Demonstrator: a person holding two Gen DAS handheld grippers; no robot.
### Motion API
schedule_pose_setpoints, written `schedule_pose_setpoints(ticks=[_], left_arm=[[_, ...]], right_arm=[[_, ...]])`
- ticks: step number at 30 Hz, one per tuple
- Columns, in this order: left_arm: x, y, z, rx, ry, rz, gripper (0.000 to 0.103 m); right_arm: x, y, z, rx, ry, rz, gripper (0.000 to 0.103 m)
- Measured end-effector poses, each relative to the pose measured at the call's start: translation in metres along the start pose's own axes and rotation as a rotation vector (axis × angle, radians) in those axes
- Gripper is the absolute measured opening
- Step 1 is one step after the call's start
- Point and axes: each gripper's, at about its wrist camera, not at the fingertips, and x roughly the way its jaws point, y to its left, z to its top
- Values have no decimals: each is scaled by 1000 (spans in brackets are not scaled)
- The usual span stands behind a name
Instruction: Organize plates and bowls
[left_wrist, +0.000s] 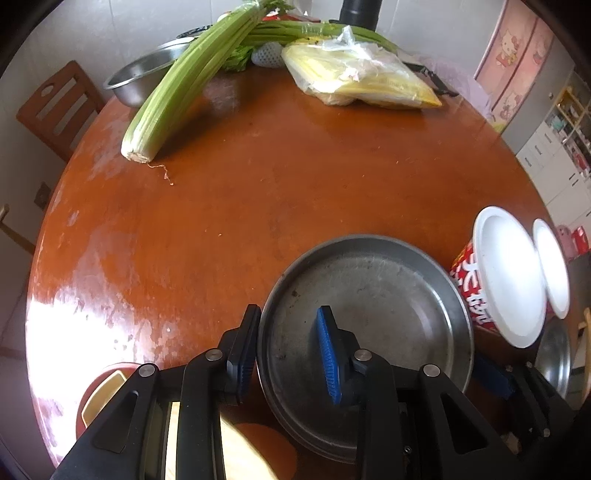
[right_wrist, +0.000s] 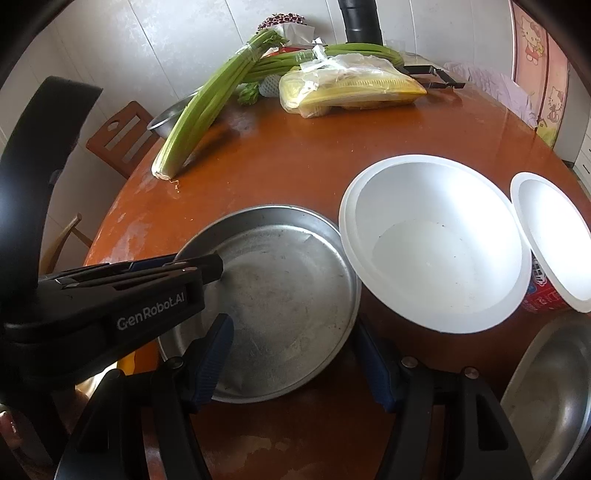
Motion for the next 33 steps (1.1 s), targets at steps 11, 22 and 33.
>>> schedule_pose_setpoints(ticks=[11,22,33], left_arm=[[-34,1,-6,-8,-71,31,32],[-70,-3,-19,-22,-131,13,32],[-112,-7,-35,-25,-200,1,34]], right_arm=[[-19,8,-5,-51,-36,50,66],[-56,9,-11,-88,-129,77,66],[-85,12,-13,-119,-176,100,66]])
